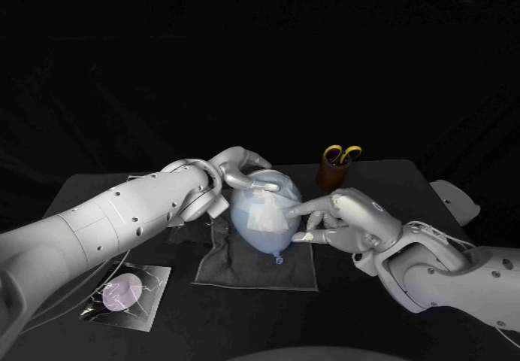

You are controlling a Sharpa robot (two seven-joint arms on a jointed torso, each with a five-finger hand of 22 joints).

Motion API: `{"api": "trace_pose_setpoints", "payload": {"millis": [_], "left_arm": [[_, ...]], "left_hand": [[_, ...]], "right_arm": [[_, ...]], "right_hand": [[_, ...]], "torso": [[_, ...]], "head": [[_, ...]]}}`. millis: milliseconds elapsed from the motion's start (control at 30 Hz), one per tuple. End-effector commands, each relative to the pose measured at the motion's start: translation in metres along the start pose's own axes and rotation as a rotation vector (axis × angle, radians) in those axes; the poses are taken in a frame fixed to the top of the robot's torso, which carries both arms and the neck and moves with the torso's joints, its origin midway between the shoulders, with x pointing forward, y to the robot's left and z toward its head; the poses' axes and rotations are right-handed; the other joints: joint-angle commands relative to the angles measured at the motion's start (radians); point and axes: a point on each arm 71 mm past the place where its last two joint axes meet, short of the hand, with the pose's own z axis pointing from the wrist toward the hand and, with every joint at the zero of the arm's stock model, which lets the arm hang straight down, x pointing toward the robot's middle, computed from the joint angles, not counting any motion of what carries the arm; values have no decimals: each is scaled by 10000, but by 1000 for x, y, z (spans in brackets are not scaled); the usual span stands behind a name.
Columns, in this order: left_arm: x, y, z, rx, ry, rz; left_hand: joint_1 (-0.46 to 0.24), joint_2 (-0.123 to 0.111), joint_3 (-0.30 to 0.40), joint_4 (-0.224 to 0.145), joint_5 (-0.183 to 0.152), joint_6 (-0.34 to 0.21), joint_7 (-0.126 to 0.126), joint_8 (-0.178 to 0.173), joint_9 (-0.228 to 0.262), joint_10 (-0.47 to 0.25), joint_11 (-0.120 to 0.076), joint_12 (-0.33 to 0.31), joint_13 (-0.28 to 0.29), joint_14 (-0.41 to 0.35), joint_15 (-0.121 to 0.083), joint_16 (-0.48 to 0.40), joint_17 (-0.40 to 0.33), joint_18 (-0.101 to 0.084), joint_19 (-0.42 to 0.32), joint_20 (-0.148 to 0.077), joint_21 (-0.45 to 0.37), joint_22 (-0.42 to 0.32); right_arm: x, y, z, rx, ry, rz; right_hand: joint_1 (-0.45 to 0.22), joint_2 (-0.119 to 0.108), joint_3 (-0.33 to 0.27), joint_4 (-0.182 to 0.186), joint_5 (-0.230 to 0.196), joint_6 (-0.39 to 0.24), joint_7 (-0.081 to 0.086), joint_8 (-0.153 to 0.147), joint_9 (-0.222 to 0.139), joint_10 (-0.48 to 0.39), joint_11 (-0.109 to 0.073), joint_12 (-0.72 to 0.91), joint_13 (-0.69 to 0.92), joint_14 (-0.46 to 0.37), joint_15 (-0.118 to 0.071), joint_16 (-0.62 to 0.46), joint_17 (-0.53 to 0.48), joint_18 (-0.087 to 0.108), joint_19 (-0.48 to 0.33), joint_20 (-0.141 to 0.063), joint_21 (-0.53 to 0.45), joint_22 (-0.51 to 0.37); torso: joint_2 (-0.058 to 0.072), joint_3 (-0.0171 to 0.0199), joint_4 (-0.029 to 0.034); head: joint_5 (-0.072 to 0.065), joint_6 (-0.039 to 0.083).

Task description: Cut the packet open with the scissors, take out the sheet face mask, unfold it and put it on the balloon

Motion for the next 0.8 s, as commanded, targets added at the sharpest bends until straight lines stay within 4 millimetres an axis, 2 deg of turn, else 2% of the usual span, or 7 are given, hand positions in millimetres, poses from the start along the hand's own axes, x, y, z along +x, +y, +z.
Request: {"api": "trace_pose_setpoints", "payload": {"millis": [33, 133, 233, 467, 667, 800], "left_arm": [[1, 2, 2, -130, 205, -136], [0, 3, 4, -176, 157, -181], [-1, 5, 6, -231, 112, -224], [-5, 9, 8, -375, 42, -301], [-5, 9, 10, -421, 55, -323], [-5, 9, 10, -431, 67, -331]], "left_hand": [[128, -11, 92, -19, 28, 28, 392, -17, 6, 64, -7, -50, 7, 87, 14, 41, 22, -50, -61, -27, -21, -10], [132, -7, 119, -19, 29, 25, 395, -19, 7, 81, -3, -53, 8, 127, 5, 61, 30, -50, -55, -28, -20, -9], [143, 1, 146, -20, 29, 12, 408, -29, 8, 142, 18, -52, 14, 223, -15, 107, 51, -48, -36, -29, -15, -6], [158, 8, 162, -20, 29, 14, 425, -31, 12, 183, 30, -58, 16, 327, -26, 154, 72, -47, -15, -29, -9, -3], [173, 17, 180, -20, 29, 2, 434, -40, 13, 217, 30, -64, 18, 417, -31, 196, 91, -46, -7, -31, -7, -3], [173, 17, 180, -20, 29, 2, 434, -40, 13, 217, 30, -64, 18, 417, -31, 196, 91, -46, -7, -31, -7, -3]], "right_arm": [[7, 0, 3, 252, 377, -1393], [11, 2, 6, 325, 259, -1773], [14, 4, 11, 360, 156, -2050], [30, 8, 27, 365, 122, -2578], [39, 11, 38, 307, 53, -2875], [43, 16, 46, 116, -24, -2919]], "right_hand": [[-118, 3, -21, -11, -201, 28, 75, 92, -12, 216, 47, 6568, 9394, 905, 81, 342, 1871, -161, 85, 78, 567, 633], [-165, -4, 44, -23, -484, 48, 72, 154, -10, 486, 60, 7520, 10272, 953, 104, 503, 2122, -213, 164, 106, 906, 1018], [-232, -30, 152, -4, -548, 38, 74, 185, -15, 644, 73, 8048, 10760, 970, 112, 559, 2209, -243, 199, 127, 1092, 1234], [-289, -89, 512, 0, -563, -23, 101, 191, -44, 896, 102, 8790, 11438, 1019, 145, 696, 2439, -311, 321, 159, 1466, 1671], [-289, -147, 835, 11, -612, -67, 128, 170, -71, 1018, 130, 9120, 11735, 1044, 166, 761, 2555, -348, 388, 177, 1654, 1896], [-351, -241, 1030, 17, -614, -139, 165, 121, -101, 1130, 166, 9382, 11958, 1062, 198, 805, 2636, -374, 435, 202, 1773, 2039]], "torso": [[2, 0, 0], [3, 1, 0], [9, 5, -7], [11, 11, 10], [4, -7, 30], [2, -11, 7]], "head": [[12, -26], [4, -39], [48, -51], [107, -107], [162, -126], [200, -104]]}}
